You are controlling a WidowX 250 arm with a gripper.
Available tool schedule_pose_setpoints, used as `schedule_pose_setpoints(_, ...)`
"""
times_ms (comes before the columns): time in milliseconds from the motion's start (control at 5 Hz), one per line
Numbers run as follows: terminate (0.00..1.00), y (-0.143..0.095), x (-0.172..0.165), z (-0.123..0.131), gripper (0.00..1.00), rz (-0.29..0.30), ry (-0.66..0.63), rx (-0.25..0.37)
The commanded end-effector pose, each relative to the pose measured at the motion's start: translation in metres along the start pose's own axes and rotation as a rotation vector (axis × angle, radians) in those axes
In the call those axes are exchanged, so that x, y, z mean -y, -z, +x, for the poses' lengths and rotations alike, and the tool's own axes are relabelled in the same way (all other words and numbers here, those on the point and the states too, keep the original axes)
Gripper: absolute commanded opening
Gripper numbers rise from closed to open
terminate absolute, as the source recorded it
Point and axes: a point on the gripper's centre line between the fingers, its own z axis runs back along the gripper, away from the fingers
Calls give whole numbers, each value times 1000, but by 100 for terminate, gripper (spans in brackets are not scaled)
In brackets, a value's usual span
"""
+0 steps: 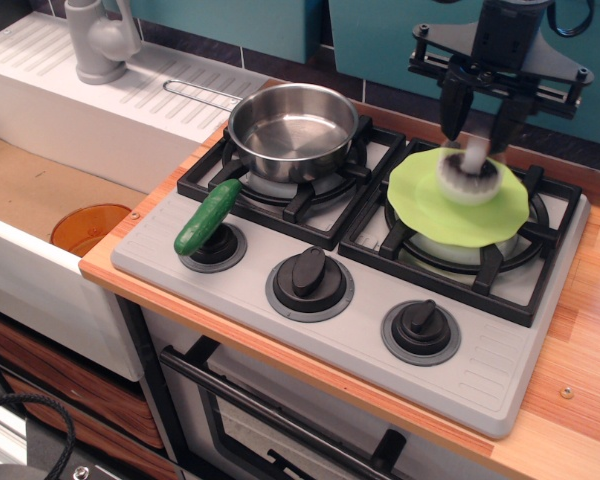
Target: Put mushroom on plate and pickle in pot or pan on stove
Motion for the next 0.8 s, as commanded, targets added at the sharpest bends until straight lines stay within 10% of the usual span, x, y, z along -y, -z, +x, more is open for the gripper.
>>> schedule_pose_setpoints(0,0,-33,3,9,100,-2,9,34)
schedule_pose_setpoints(600,0,-64,-61,0,100,-51,168,-58)
